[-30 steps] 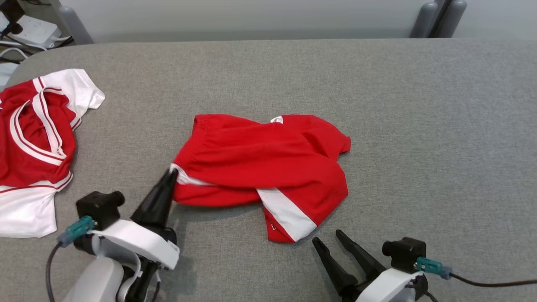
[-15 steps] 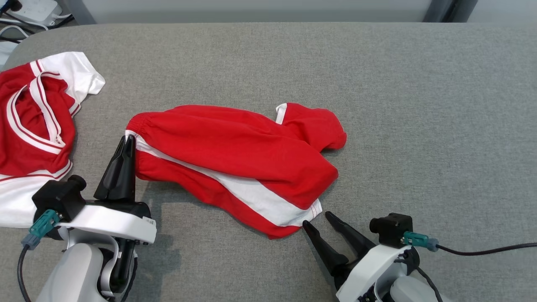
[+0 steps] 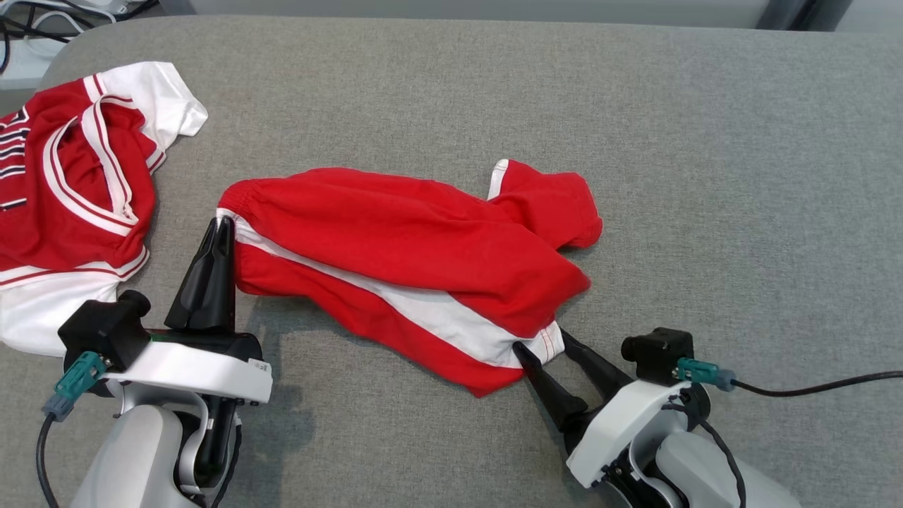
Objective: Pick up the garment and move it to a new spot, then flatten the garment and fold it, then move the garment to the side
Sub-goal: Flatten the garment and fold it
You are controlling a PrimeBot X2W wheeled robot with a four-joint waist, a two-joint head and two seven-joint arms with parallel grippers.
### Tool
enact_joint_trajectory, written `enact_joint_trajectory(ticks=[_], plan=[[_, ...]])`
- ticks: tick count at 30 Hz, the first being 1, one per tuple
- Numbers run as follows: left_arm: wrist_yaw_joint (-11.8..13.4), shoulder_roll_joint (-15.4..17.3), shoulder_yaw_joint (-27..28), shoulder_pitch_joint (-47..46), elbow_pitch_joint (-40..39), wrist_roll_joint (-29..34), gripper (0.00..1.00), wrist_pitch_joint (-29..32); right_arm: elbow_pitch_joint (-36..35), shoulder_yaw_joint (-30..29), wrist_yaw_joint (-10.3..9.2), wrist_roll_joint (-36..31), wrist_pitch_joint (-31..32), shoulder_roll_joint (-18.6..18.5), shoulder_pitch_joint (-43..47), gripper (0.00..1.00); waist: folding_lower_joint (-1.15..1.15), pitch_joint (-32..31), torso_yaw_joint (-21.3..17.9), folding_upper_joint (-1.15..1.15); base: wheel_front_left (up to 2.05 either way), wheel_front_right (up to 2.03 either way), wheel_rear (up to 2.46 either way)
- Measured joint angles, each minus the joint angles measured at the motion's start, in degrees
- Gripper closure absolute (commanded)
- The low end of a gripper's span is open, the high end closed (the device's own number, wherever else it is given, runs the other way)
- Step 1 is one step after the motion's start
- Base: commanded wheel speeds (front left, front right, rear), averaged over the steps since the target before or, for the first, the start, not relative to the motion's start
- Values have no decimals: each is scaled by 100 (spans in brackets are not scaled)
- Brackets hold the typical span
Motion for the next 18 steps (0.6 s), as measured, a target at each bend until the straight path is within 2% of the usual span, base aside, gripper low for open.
enact_joint_trajectory(ticks=[1,2,3,4,10,18], plan=[[-8,1,8,1,-1,1,100,0,19,27,0,20,0,-11,-44,14,0,17,15,0,0,0,0],[-34,1,20,1,-1,9,100,0,60,76,0,22,-1,-13,-114,53,0,35,32,0,0,0,0],[-49,0,21,1,2,19,100,0,100,127,0,34,-1,-12,-184,86,0,49,48,0,0,0,0],[-51,1,23,1,3,24,100,0,131,169,1,89,-8,-12,-248,100,0,63,62,0,0,0,0],[-108,5,29,1,67,22,100,-23,146,153,8,107,-15,-34,-422,100,0,125,69,0,0,0,0],[-297,-29,96,2,-1,-155,100,-24,-643,-1651,52,-946,45,-299,155,100,0,34,-172,0,0,0,0]])
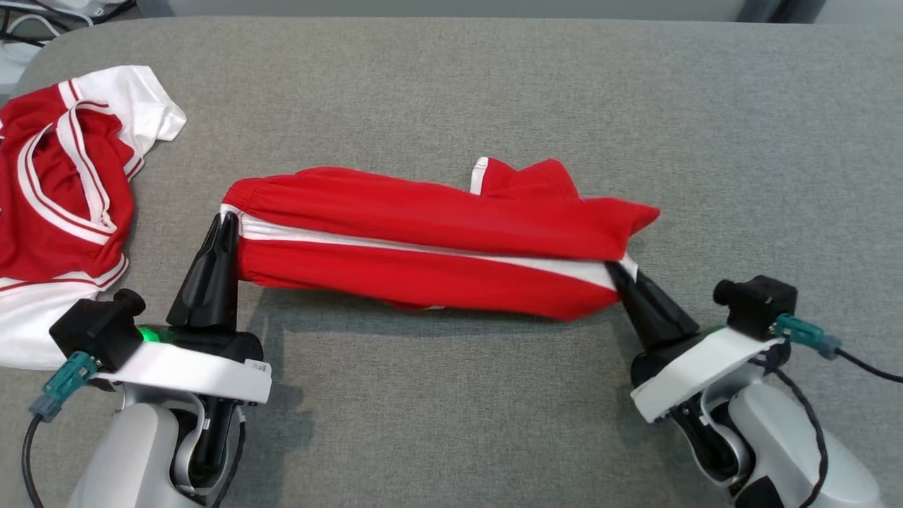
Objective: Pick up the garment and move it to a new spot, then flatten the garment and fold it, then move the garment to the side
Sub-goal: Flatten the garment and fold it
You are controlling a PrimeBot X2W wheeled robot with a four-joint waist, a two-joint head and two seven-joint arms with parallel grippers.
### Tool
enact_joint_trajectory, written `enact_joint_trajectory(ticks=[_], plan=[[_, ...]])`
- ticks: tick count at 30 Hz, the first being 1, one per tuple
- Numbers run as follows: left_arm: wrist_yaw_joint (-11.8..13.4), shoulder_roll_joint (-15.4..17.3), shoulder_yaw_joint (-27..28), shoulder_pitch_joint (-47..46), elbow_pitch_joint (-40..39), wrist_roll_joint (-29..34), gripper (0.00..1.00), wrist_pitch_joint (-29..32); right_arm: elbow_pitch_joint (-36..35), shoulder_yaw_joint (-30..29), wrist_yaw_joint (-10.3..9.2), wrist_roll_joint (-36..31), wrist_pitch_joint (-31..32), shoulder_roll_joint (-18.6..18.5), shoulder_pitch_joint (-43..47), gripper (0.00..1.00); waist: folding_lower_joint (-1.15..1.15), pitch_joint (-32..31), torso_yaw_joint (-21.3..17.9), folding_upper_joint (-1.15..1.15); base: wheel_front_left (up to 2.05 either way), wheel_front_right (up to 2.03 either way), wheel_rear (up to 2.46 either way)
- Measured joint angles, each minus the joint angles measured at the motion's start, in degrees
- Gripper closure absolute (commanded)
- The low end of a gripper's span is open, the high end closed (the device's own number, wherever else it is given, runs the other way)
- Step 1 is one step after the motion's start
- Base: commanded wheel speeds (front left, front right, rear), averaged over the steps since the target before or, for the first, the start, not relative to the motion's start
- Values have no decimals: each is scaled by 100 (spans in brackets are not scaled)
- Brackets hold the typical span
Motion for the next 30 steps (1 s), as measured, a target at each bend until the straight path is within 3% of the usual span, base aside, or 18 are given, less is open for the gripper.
enact_joint_trajectory(ticks=[10,13,17,18,20,21,30], plan=[[-390,-141,-198,-1,-572,-581,100,44,-1489,-1750,1,-1111,15,-43,315,100,0,-278,-377,0,0,0,0],[-452,-129,-367,10,-604,-725,100,183,-1203,-1627,1,-1095,15,-204,497,100,0,-370,-430,0,0,0,0],[-460,-149,-617,230,-247,-723,100,185,-223,-926,0,-669,16,-238,701,100,0,-392,-458,0,0,0,0],[-460,-149,-617,230,-247,-723,100,185,-223,-926,0,-669,16,-238,701,77,0,-392,-458,0,0,0,0],[-466,-154,-691,253,-66,-672,100,164,33,-765,0,-487,15,-203,698,13,0,-386,-444,0,0,0,0],[-468,-160,-706,252,-5,-627,100,127,129,-702,0,-428,16,-192,698,0,0,-383,-436,0,0,0,0],[-508,-186,-658,240,368,-492,100,26,387,-509,-1,-127,15,-124,697,0,0,-433,-429,0,0,0,0]])
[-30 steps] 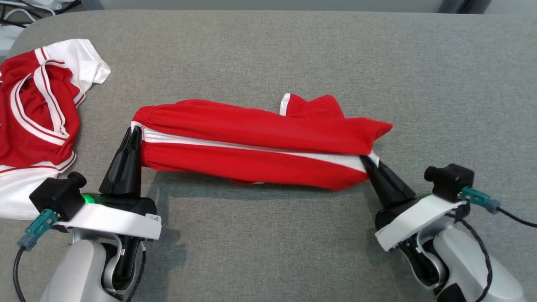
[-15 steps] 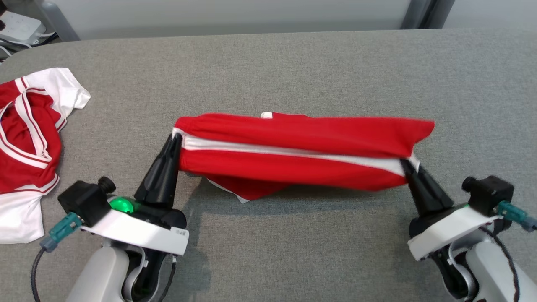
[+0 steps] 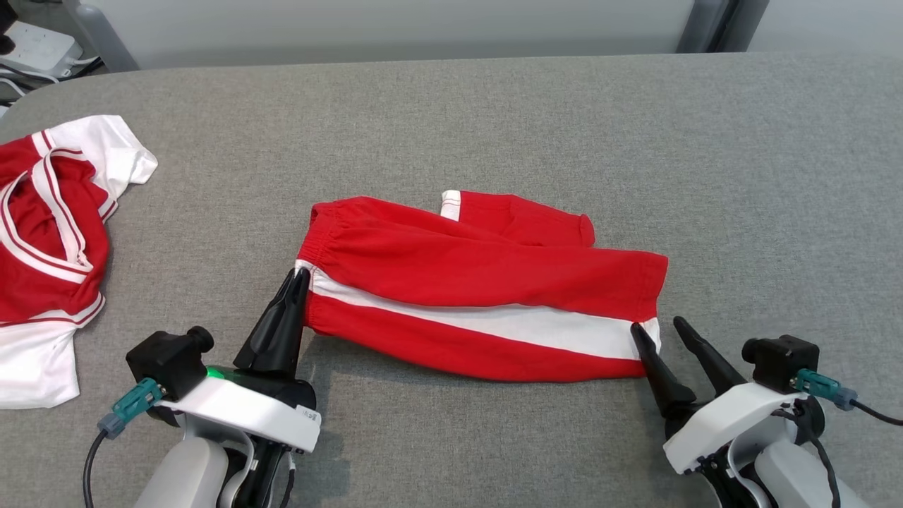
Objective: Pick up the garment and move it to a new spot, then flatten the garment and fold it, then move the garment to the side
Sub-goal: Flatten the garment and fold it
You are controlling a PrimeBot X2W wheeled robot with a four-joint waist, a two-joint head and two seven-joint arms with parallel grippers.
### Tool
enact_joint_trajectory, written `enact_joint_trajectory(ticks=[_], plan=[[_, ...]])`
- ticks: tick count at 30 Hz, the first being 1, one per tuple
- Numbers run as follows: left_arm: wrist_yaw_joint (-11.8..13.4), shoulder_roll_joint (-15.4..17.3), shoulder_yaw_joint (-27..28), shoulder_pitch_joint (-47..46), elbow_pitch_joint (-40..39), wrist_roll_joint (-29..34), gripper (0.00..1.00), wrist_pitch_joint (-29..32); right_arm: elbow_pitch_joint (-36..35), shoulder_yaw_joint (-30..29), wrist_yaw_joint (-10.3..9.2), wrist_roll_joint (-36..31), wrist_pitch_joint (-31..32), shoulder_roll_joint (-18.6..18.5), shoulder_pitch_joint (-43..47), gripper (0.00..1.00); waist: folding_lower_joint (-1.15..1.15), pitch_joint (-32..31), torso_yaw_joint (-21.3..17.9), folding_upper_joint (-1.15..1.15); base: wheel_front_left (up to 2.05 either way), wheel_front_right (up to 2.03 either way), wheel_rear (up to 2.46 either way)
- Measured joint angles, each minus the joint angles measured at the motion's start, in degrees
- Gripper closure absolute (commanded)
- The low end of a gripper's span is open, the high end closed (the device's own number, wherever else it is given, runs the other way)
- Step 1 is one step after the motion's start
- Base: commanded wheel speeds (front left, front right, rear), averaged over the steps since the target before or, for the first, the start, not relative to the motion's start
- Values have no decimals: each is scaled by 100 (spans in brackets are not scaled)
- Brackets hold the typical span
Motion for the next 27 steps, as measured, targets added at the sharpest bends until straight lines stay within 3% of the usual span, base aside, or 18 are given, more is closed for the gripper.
enact_joint_trajectory(ticks=[7,8,9,11,18,23,27], plan=[[-1,-42,8,-3,80,82,100,-1,91,198,0,238,0,38,85,0,0,-62,26,0,0,0,0],[-1,-52,8,-3,81,99,100,-1,111,232,0,246,1,37,101,10,0,-64,33,0,0,0,0],[-2,-60,12,-3,80,99,100,-1,131,250,0,259,1,38,102,52,0,-64,40,0,0,0,0],[-3,-79,41,-3,79,103,100,-1,134,253,0,271,0,32,102,100,0,-60,52,0,0,0,0],[-7,-109,168,-3,48,191,100,-1,-168,146,0,96,0,-23,102,100,0,-62,34,0,0,0,0],[-7,-94,191,-2,-82,124,100,-1,-940,-687,0,-360,1,-34,101,100,0,-98,-30,0,0,0,0],[-8,-27,172,-3,-403,-294,100,9,-1745,-1456,0,-751,0,-5,102,100,0,-146,-63,0,0,0,0]])
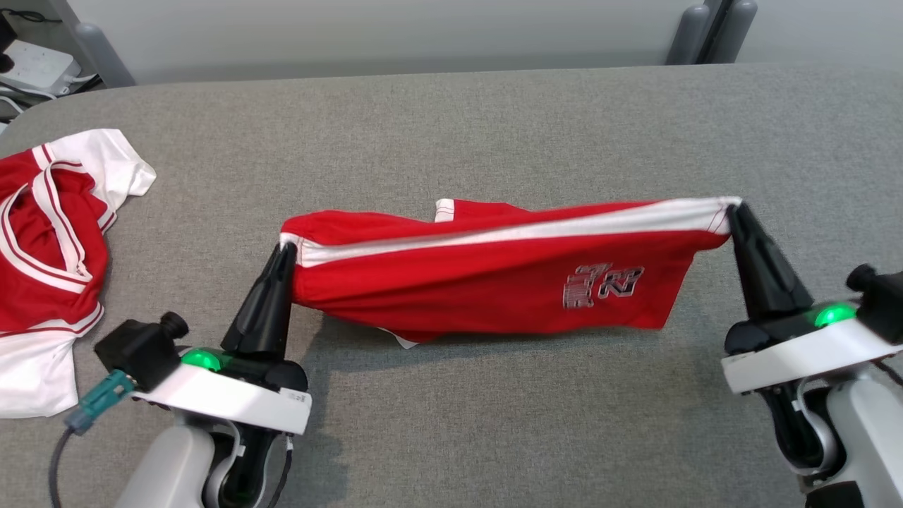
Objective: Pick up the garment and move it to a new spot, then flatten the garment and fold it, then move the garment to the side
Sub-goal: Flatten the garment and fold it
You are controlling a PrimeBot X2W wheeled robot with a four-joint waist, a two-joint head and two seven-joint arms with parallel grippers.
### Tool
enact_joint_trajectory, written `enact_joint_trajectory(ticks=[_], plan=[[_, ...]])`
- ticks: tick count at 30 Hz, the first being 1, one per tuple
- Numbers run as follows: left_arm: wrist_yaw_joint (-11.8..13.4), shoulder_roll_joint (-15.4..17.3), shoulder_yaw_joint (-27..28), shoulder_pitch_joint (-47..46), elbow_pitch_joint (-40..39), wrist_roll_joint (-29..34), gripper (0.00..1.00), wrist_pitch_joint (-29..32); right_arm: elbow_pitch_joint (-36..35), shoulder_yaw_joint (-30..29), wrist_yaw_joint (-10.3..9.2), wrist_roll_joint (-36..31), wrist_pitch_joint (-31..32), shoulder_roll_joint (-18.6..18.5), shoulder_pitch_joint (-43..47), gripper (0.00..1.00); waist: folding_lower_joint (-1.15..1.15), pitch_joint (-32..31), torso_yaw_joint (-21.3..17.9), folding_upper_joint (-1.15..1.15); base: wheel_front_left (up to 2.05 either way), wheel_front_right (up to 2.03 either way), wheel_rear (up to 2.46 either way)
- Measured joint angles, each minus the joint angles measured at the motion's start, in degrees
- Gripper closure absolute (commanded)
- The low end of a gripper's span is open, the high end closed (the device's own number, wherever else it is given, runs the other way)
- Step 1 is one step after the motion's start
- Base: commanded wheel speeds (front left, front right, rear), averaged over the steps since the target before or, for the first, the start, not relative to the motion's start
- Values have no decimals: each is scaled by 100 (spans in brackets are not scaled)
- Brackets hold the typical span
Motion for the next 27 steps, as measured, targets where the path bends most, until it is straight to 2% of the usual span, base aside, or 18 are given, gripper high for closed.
enact_joint_trajectory(ticks=[6,12,14,17,20,23,25,27], plan=[[0,144,58,-2,-706,-865,100,285,-826,-412,0,-123,0,-9,31,100,0,-121,-9,0,0,0,0],[2,468,169,-97,-1825,-1823,100,1083,-1571,-742,0,-100,0,-245,-1,100,0,-261,7,0,0,0,0],[76,530,203,-178,-2284,-2170,100,1455,-1897,-955,0,-109,-1,-331,-52,100,0,-305,1,0,0,0,0],[515,528,272,-330,-3031,-2887,100,2082,-2444,-1325,0,-181,-2,-524,-144,100,0,-344,-10,0,0,0,0],[1270,510,319,-642,-3693,-3678,100,2808,-3008,-1661,0,-190,-7,-749,-235,100,0,-332,9,0,0,0,0],[2027,538,293,-1031,-3946,-4157,100,3397,-3114,-1572,-1,-130,9,-1139,-262,100,0,-260,36,0,0,0,0],[2287,700,252,-1298,-3733,-4120,100,3600,-2885,-1139,-1,-60,215,-1329,-485,100,0,-186,31,0,0,0,0],[2232,944,190,-1633,-3163,-3779,100,3622,-2302,-413,-1,108,474,-1379,-1150,100,0,-106,-17,0,0,0,0]])
